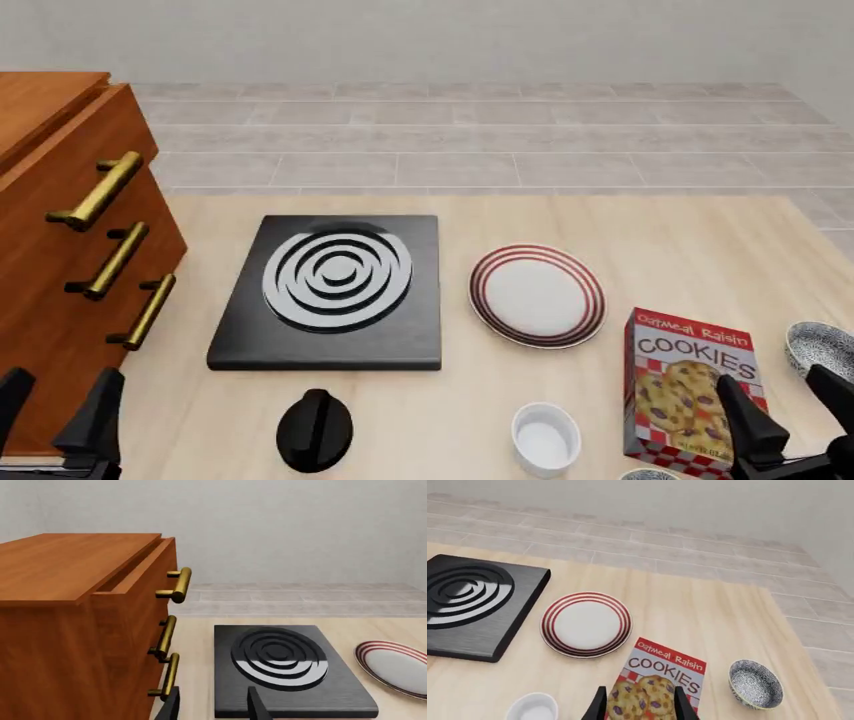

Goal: Pick the akita bowl next to the ramekin and place it on the plate.

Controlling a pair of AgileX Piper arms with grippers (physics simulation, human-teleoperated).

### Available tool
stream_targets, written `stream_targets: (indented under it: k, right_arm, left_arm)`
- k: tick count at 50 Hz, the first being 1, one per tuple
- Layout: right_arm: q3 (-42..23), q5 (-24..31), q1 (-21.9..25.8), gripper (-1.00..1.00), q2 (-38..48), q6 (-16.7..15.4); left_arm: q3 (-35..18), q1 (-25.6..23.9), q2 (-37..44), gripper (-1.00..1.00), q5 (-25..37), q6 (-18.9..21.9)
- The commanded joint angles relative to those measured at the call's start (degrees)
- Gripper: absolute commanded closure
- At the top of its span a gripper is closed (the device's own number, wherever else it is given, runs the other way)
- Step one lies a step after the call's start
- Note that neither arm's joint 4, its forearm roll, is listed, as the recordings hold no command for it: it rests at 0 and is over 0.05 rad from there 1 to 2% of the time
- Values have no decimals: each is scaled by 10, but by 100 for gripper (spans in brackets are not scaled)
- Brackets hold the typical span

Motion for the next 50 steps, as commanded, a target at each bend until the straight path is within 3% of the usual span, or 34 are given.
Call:
stream_targets:
  k: [1,18,35,50]
  right_arm:
    - [-24,52,-8,-100,1,-4]
    - [-45,85,-24,-100,45,9]
    - [-67,154,-19,-100,48,14]
    - [-70,194,-16,-100,53,-2]
  left_arm:
    - [0,0,0,-100,0,0]
    - [0,0,0,-100,0,0]
    - [0,0,0,-100,0,0]
    - [0,0,0,-100,0,0]
